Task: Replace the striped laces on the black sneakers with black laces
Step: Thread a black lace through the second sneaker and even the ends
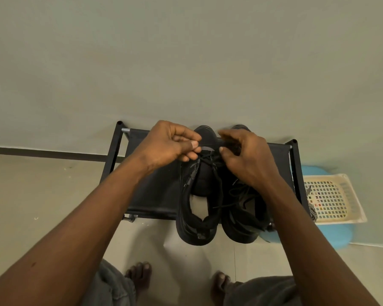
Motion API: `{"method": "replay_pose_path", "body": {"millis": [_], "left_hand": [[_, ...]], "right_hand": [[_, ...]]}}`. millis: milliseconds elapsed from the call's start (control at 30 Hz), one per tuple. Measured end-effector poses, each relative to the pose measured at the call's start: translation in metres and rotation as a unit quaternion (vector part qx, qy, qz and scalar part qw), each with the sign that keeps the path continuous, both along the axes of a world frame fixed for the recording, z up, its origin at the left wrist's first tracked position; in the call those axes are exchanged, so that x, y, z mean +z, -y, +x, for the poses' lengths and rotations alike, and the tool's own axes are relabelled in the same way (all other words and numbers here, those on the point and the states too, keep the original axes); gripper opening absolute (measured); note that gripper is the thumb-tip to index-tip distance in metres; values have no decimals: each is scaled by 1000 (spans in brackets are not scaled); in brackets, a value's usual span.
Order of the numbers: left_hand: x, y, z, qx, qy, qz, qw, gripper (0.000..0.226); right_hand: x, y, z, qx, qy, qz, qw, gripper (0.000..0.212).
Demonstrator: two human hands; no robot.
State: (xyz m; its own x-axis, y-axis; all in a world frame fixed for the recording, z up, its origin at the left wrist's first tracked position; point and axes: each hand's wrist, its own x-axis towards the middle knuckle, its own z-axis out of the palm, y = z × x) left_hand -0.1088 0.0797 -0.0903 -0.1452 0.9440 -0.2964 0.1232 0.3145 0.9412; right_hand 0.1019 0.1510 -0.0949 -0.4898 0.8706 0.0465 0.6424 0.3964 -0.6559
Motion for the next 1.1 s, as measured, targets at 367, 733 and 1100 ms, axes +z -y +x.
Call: {"method": "replay_pose_path", "body": {"millis": [367,733,1100], "left_hand": [[-2,3,5,-23,-222,-114,968,58],[-11,7,9,-110,-159,-211,958,36],[-12,6,10,-111,-139,-199,964,40]], "right_hand": [[-6,13,-19,-17,-37,-74,996,11],[-26,30,-34,-61,145,-29,987,9],[-34,31,-38,-71,85,-80,991,13]]}}
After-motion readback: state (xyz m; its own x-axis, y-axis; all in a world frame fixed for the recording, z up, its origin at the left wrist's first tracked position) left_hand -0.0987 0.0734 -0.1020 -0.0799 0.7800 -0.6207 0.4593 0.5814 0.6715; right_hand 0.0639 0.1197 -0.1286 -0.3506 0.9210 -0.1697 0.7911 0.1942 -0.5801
